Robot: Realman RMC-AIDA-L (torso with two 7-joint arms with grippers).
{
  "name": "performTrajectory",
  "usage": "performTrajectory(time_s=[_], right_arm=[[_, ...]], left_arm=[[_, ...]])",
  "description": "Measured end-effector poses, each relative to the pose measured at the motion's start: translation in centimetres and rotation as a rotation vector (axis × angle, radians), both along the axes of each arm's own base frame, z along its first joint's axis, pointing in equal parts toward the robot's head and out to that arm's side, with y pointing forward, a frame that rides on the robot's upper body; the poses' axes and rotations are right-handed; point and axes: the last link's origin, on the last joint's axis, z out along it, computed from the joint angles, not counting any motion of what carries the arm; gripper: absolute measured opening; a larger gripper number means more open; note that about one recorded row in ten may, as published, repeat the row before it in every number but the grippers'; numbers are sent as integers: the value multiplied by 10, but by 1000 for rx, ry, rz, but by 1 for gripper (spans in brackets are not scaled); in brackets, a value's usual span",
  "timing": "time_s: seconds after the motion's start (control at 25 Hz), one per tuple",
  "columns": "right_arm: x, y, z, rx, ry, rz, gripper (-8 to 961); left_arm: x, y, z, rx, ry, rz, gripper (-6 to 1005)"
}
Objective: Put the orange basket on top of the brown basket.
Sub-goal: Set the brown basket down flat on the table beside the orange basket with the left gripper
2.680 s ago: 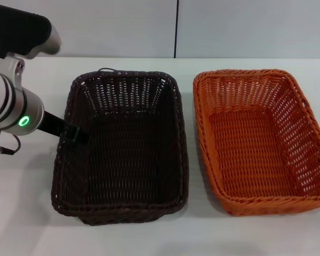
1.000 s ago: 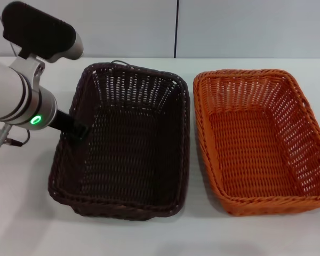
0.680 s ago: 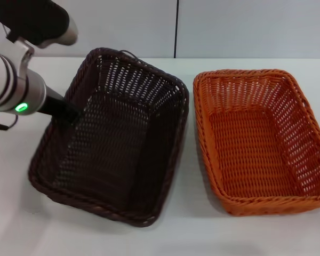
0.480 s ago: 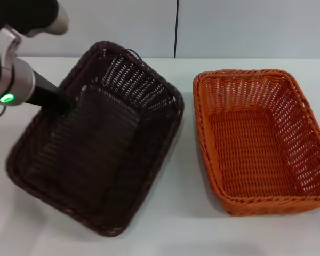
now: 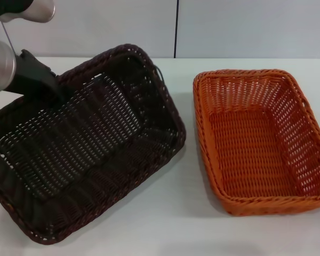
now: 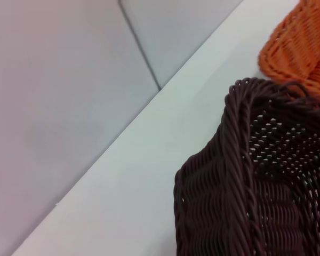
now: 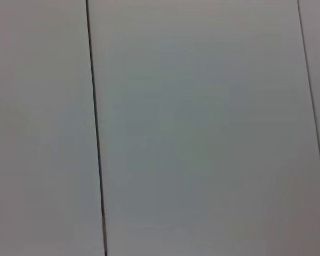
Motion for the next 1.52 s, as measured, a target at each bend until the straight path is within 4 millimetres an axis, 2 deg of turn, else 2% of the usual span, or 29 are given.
performTrajectory(time_s=[0.52, 0.72, 1.0, 1.08, 1.2, 1.24, 1.52], right_arm=[[-8, 4, -1, -2, 2, 30, 746], [-11, 5, -1, -7, -6, 43, 745], [-11, 6, -1, -6, -6, 46, 745], [-12, 7, -1, -6, -7, 47, 745], [-12, 8, -1, -8, -9, 47, 745], [-11, 8, -1, -8, -9, 46, 745], [-10, 7, -1, -14, -8, 40, 745]], left_arm=[[18, 4, 29, -108, -35, -173, 195], [20, 7, 29, -145, -21, -205, 195], [28, 11, 20, -229, -2, -241, 193], [26, 16, 6, -304, -3, -234, 197], [25, 18, 3, -319, 1, -231, 210], [21, 28, -9, -352, -5, -213, 215], [6, 49, -21, -349, 8, -163, 245]])
